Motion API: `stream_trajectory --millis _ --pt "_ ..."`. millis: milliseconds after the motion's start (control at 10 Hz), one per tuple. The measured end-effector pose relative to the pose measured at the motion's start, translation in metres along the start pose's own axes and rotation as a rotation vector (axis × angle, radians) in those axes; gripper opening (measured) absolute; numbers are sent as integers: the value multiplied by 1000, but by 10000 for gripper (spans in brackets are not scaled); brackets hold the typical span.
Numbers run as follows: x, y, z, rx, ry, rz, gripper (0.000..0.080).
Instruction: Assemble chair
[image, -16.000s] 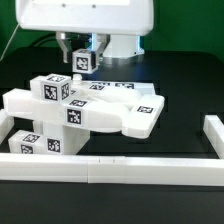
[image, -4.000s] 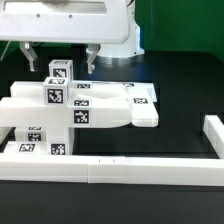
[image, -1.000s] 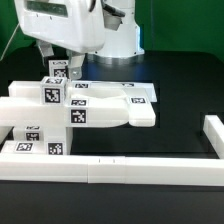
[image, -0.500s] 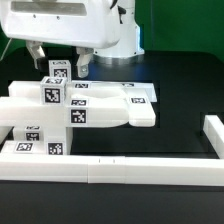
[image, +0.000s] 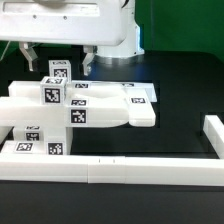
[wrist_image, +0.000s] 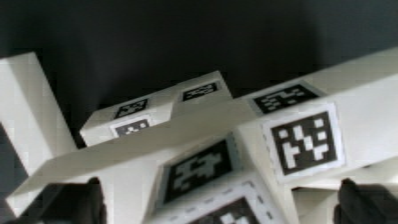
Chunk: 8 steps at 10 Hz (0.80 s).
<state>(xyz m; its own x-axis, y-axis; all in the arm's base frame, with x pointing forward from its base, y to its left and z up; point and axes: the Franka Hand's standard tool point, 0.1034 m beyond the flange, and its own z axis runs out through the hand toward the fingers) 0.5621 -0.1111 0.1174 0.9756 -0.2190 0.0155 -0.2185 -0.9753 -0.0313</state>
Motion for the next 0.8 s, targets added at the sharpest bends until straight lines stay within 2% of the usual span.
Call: stream_trajectory --millis 500,600,700,800 --pt "-1 2 1 -11 -5 -243 649" --pt "-1 2 1 -11 -5 -240 513" --pt "-1 2 1 -11 -5 -225 513" --pt "-1 2 1 -11 -4 -212 373"
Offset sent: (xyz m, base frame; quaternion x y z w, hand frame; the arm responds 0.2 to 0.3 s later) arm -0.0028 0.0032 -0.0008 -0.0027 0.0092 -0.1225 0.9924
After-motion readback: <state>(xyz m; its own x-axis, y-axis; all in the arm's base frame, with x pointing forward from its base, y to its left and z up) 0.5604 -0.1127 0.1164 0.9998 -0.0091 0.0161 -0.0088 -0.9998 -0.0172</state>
